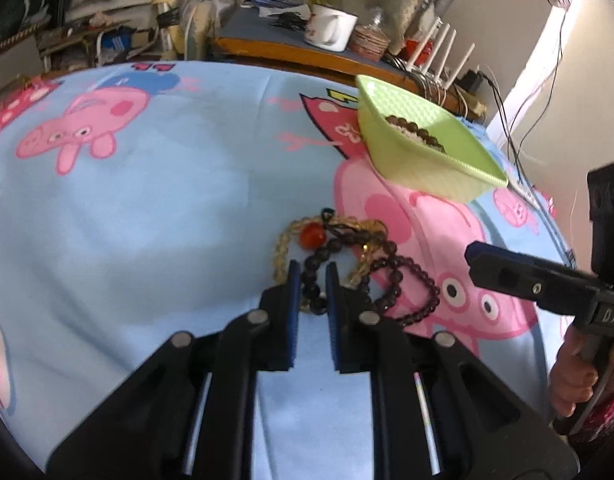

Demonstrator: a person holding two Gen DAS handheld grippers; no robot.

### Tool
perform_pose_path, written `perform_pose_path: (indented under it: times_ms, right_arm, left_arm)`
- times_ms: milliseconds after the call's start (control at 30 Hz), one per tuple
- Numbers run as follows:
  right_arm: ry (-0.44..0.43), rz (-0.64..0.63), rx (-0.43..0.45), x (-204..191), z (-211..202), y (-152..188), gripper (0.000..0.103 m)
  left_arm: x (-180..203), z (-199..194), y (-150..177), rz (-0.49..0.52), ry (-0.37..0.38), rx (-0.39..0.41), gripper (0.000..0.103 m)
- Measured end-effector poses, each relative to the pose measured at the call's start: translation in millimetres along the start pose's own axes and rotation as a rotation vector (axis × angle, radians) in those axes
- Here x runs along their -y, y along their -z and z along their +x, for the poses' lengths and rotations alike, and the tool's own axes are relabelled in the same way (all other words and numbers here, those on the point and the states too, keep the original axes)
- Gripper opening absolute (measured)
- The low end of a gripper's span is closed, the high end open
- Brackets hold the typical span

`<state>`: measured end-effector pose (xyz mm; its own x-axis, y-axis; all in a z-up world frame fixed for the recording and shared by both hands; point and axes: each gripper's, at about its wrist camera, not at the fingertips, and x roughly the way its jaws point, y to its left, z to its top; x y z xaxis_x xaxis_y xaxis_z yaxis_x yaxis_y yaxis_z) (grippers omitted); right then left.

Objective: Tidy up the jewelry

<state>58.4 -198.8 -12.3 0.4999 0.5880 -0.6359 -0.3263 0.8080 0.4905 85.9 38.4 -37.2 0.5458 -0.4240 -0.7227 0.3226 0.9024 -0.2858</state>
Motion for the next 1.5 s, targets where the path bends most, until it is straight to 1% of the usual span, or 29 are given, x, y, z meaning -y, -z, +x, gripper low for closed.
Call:
perform_pose_path:
  times_ms: [267, 333, 467, 533, 600, 667, 733, 767, 833, 900, 967, 1067, 1133, 1200, 1233, 1267, 1333, 1400, 1467, 1500]
  right_arm:
    - [0.002, -0.011, -0.014, 0.9, 10.3, -5.1, 0.006]
    - [0.006, -0.016, -0.021, 0.0, 14.2, -6.2, 0.006]
    - [0.025, -0.044, -0.029, -5.0, 25.1, -15.1, 0.006]
    - [0.047, -0.055, -0.026, -7.0, 30.7, -19.8, 0.006]
    - [0.093, -0.074, -0.021, -6.6, 38.3, -25.4, 0.005]
    - [0.112, -0.087, -0.029, -8.1, 47.8, -27.9, 0.003]
    - [0.12, -0.099, -0.051, -10.0, 57.8, -27.0, 0.0]
    - [0.128, -0.113, -0.067, -12.2, 63.6, -24.2, 0.0]
    - [0.152, -0.158, -0.06, -20.3, 64.1, -18.0, 0.0]
    - [0.131, -0.186, -0.078, -27.1, 61.2, -10.0, 0.0]
    - [0.094, -0.226, -0.103, -34.6, 55.5, 3.1, 0.0]
    - [0.0, -0.271, -0.144, -44.0, 42.3, 23.1, 0.0]
    - [-0.022, -0.285, -0.144, -44.3, 32.1, 31.5, 0.0]
    - [-0.023, -0.266, -0.129, -39.7, 24.0, 28.8, 0.0]
    - [-0.014, -0.256, -0.12, -39.8, 23.7, 25.6, 0.0]
    - [0.013, -0.247, -0.097, -34.9, 21.3, 19.4, 0.0]
    - [0.054, -0.236, -0.072, -29.2, 20.9, 8.0, 0.0]
    - [0.069, -0.234, -0.053, -27.2, 22.9, -0.9, 0.0]
    - [0.113, -0.271, -0.039, -29.4, 30.2, -7.9, 0.0]
    - [0.131, -0.287, -0.038, -30.3, 34.4, -9.7, 0.0]
  left_arm:
    - [-18.4, -17.8, 0.9, -0.025, -0.032, 0.036, 0.009]
    - [-26.2, -21.7, 1.6, -0.044, -0.037, 0.041, 0.009]
    - [-44.5, -26.1, 1.9, -0.087, -0.074, 0.048, 0.009]
    - [-53.6, -29.9, 1.5, -0.127, -0.061, 0.051, 0.009]
    - [-53.8, -34.4, 0.7, -0.142, -0.02, 0.061, 0.009]
    - [-44.1, -37.4, -0.7, -0.117, 0.026, 0.07, 0.009]
    - [-31.0, -33.4, -2.2, -0.079, 0.044, 0.064, 0.009]
    - [-22.8, -27.5, -2.6, -0.05, 0.038, 0.049, 0.009]
    - [-13.3, -14.4, -1.8, -0.009, -0.002, 0.015, 0.009]
    - [-8.4, -6.8, 2.8, 0.029, -0.043, -0.008, 0.009]
    - [-8.4, -9.8, 6.5, 0.048, -0.036, -0.016, 0.009]
    - [-10.7, -21.5, 17.9, 0.084, -0.056, -0.012, 0.009]
    - [-16.5, -30.8, 28.4, 0.081, -0.043, -0.011, 0.009]
    - [-25.3, -42.8, 37.4, 0.058, -0.008, -0.007, 0.009]
    - [-30.5, -48.4, 39.4, 0.037, 0.013, -0.011, 0.009]
    - [-33.0, -51.0, 39.0, 0.023, 0.023, -0.013, 0.009]
    - [-39.9, -59.5, 36.1, -0.01, 0.032, 0.009, 0.009]
    - [-43.4, -65.3, 28.7, -0.034, 0.031, 0.042, 0.009]
    - [-42.0, -65.0, 18.1, -0.034, 0.019, 0.066, 0.009]
    - [-37.1, -61.8, 11.0, -0.009, 0.018, 0.076, 0.009]
